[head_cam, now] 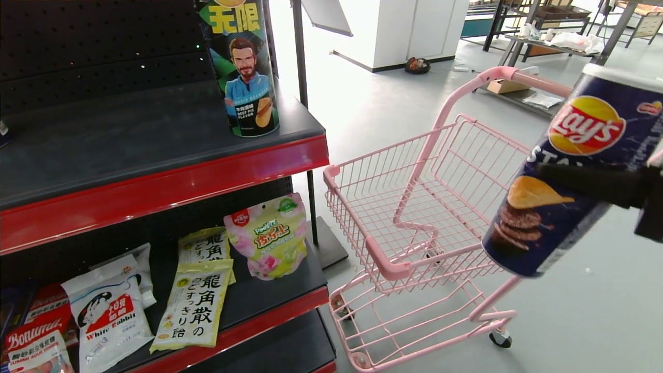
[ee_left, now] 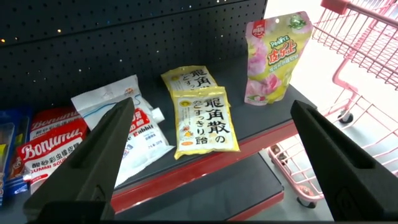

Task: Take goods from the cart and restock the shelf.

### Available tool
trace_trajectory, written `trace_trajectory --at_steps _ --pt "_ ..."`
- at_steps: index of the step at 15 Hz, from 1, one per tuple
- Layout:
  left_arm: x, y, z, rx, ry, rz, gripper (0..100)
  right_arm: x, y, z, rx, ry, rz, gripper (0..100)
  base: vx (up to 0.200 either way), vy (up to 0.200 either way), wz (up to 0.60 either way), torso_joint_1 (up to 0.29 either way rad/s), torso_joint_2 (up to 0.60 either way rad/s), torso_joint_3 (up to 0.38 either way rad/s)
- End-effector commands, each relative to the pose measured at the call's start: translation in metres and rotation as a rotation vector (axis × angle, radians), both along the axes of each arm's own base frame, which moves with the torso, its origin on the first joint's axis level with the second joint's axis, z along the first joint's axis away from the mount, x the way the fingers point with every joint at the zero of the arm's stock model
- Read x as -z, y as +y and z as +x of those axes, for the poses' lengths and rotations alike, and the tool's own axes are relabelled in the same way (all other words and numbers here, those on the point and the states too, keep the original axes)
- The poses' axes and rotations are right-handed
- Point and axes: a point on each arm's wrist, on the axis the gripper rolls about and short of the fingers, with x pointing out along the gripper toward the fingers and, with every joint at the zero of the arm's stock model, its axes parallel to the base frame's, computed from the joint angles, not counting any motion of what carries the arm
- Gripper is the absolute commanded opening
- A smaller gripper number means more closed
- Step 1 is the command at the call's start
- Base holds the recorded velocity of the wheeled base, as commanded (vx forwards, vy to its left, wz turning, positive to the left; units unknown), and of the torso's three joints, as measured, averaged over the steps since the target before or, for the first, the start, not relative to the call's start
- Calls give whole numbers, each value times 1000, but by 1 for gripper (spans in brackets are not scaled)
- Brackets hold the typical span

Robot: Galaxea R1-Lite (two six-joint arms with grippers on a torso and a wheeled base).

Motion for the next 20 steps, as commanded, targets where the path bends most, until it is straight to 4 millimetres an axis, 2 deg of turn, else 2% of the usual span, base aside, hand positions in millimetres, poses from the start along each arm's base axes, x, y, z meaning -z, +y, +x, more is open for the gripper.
trace_trajectory --at_steps 1,4,10,20 --pt "0 0 0 2 1 1 100 21 4 -32 -119 21 -9 0 0 0 0 0 0 0" --pt "0 0 0 3 1 1 100 26 14 -25 -157 43 -42 0 0 0 0 0 0 0" --pt "0 0 0 3 1 1 100 32 14 -25 -164 41 -81 0 0 0 0 4 -17 -13" --pt "0 0 0 3 1 1 100 33 17 -19 -167 39 -102 0 0 0 0 127 -461 -330"
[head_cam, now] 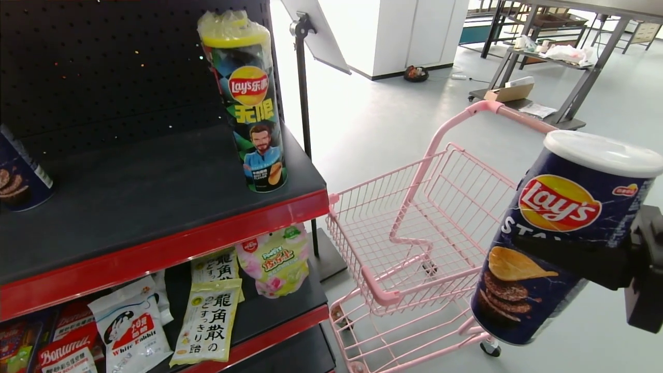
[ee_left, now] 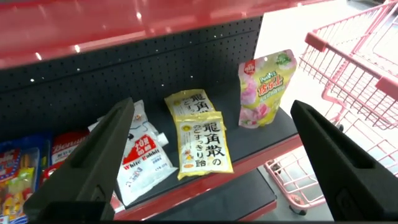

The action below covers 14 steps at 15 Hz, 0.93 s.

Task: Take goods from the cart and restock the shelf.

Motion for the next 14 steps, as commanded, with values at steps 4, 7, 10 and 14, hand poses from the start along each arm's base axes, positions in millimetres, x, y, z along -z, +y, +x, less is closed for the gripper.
trace_trajectory --at_steps 4,7,10,14 --pt "0 0 0 0 1 0 100 1 2 4 -3 -2 -15 0 0 0 0 196 -566 -370" --pt "0 0 0 0 1 0 100 0 4 7 -4 0 -19 0 0 0 0 229 -596 -369" --pt "0 0 0 0 1 0 100 2 4 10 -1 -9 -42 0 0 0 0 141 -356 -214" --pt "0 0 0 0 1 0 100 5 4 11 -1 2 -48 0 0 0 600 13 -28 -21"
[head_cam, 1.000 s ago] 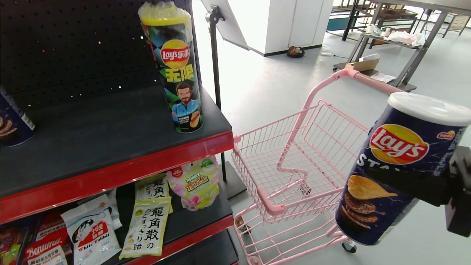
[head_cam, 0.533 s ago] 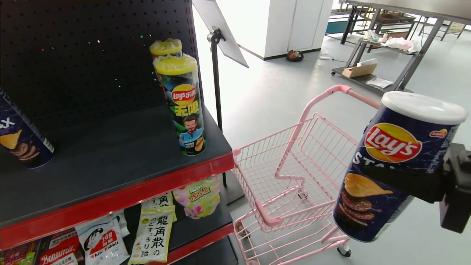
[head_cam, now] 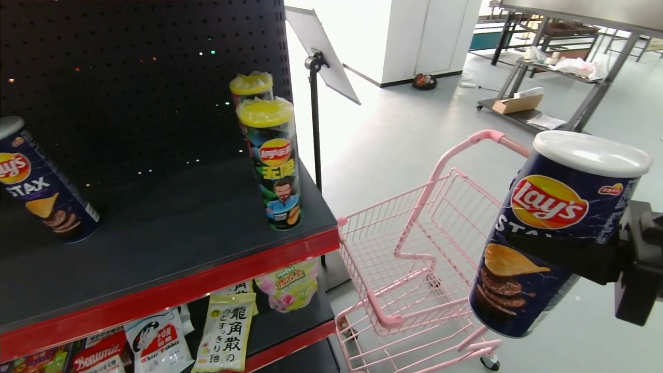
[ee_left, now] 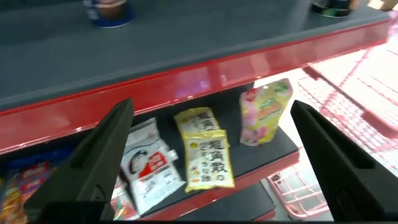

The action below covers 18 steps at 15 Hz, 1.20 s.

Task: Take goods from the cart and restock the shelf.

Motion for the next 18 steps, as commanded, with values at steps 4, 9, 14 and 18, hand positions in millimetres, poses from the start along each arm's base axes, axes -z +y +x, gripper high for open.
trace_trajectory --at_steps 4,9,14,18 --pt "0 0 0 1 3 0 100 4 -1 -1 -3 12 -7 0 0 0 600 8 0 -1" --pt "0 0 0 1 3 -1 100 9 -3 -6 -7 7 -20 0 -40 0 120 1 2 0" --pt "0 0 0 1 3 -1 100 17 -7 -17 -27 9 -21 0 -160 0 0 4 3 1" --pt "0 0 0 1 3 0 100 17 -6 -17 -36 10 -22 0 0 50 0 4 1 -1"
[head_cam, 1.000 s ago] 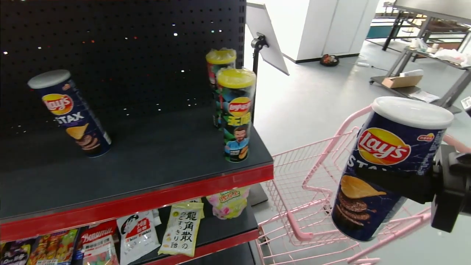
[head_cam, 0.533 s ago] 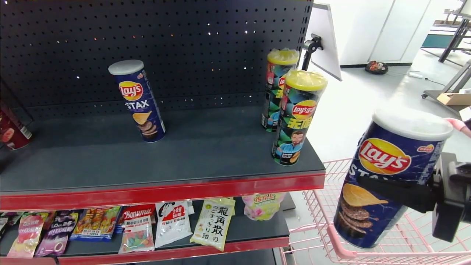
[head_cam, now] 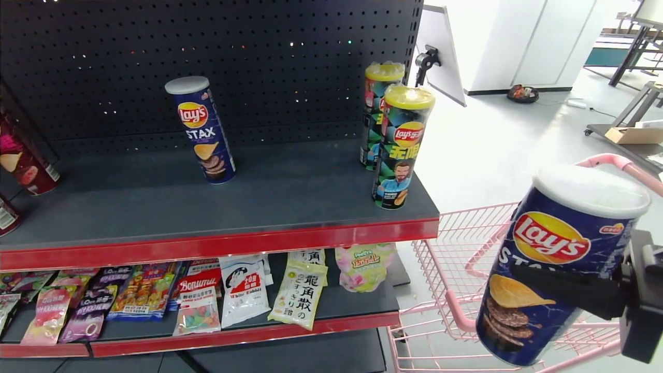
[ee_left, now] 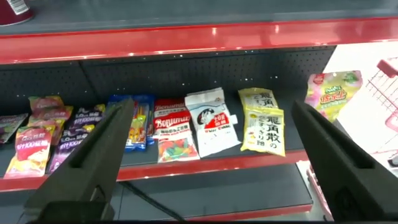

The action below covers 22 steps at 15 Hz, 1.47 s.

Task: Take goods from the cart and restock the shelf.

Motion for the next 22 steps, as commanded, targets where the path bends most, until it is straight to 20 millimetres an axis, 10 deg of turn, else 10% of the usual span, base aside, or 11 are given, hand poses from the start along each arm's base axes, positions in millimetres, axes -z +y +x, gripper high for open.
trace_trajectory --at_steps 1,22 --pt "0 0 0 -1 1 1 100 -2 3 -1 -21 -5 4 0 0 200 0 7 7 -7" --pt "0 0 0 -1 1 -1 100 -3 9 -1 -72 -61 -30 0 0 171 0 5 3 2"
